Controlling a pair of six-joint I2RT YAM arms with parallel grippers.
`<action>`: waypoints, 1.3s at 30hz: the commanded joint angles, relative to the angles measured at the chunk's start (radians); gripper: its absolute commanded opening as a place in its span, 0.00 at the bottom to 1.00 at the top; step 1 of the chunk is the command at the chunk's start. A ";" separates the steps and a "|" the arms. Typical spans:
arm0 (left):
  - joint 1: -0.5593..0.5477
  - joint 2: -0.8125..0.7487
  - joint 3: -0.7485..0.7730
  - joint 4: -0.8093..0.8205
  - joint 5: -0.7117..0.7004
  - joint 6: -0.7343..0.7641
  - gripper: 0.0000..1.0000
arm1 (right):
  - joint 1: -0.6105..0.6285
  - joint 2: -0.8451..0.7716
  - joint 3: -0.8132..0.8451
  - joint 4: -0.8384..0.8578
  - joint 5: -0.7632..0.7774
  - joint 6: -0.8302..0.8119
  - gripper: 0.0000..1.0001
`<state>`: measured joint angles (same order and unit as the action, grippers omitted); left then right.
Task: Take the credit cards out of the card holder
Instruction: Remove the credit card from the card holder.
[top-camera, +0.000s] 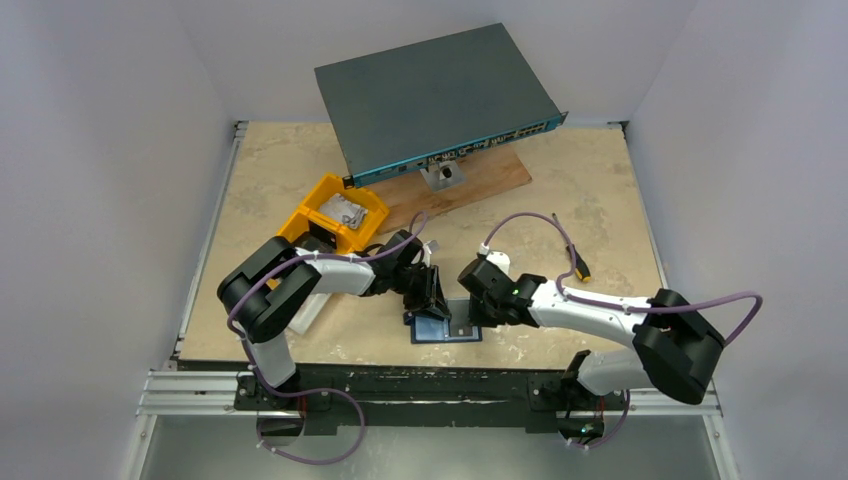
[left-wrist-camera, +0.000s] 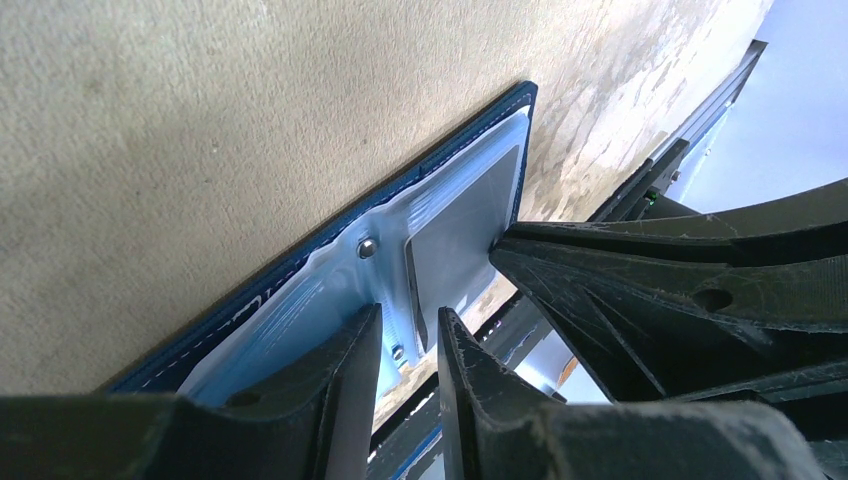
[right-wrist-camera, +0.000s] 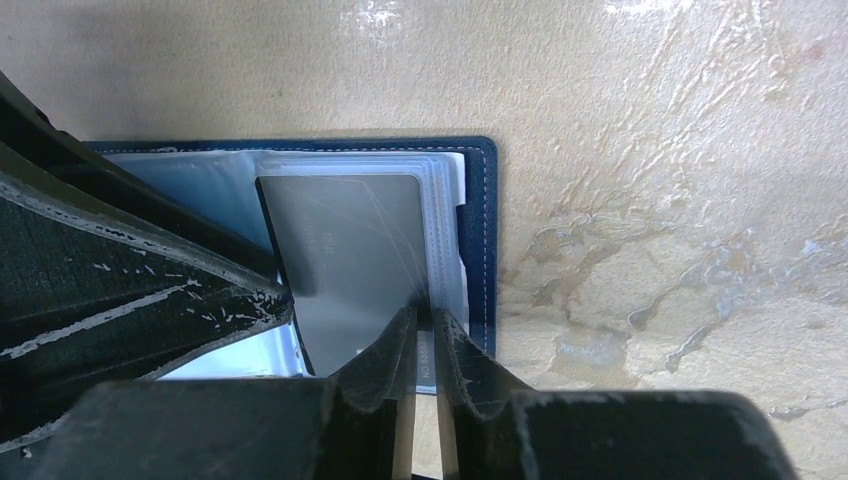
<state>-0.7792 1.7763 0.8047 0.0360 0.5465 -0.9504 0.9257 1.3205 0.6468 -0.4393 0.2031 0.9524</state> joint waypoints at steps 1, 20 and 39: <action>0.004 0.028 -0.022 -0.007 -0.045 0.030 0.27 | 0.004 0.015 0.008 0.040 0.004 -0.004 0.08; 0.013 -0.049 -0.049 -0.010 -0.026 0.042 0.28 | 0.012 0.085 -0.018 0.094 -0.064 0.015 0.08; 0.049 -0.145 -0.178 0.069 0.076 0.038 0.17 | 0.010 0.117 -0.071 0.129 -0.101 0.040 0.03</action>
<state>-0.7330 1.6489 0.6437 0.0475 0.5808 -0.9287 0.9295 1.3876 0.6285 -0.2394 0.1009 0.9909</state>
